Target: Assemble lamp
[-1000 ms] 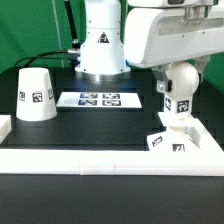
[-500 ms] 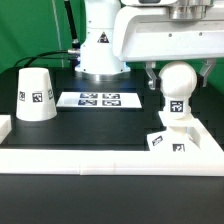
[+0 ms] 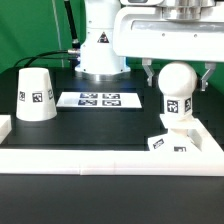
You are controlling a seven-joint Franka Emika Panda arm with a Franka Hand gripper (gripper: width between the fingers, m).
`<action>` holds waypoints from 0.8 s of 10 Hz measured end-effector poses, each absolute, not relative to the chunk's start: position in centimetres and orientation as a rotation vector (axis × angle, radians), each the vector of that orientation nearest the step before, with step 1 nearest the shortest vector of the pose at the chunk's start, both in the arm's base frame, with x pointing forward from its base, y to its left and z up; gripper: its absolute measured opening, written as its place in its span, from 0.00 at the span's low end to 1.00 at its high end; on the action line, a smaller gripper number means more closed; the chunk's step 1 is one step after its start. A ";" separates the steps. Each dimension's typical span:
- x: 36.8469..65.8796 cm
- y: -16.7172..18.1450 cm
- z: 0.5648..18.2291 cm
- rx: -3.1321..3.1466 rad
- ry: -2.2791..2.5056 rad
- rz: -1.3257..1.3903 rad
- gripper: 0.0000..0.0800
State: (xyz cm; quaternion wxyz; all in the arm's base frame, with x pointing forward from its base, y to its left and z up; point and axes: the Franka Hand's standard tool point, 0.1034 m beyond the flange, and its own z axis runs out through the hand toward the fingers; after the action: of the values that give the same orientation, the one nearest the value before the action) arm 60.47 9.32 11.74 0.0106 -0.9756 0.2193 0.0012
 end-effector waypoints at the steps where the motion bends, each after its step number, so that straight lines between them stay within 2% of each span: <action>1: 60.4 9.4 11.7 -2.999 0.843 0.011 0.72; 8: 60.4 9.9 11.7 -2.628 1.602 0.110 0.72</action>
Offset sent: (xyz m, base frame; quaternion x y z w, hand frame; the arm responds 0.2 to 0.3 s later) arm 0.0090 0.0059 -0.0007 0.0023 -0.0178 0.2396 0.9707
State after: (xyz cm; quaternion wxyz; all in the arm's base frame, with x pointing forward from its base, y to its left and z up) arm 60.44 9.93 11.72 0.0308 -0.8529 0.5199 0.0358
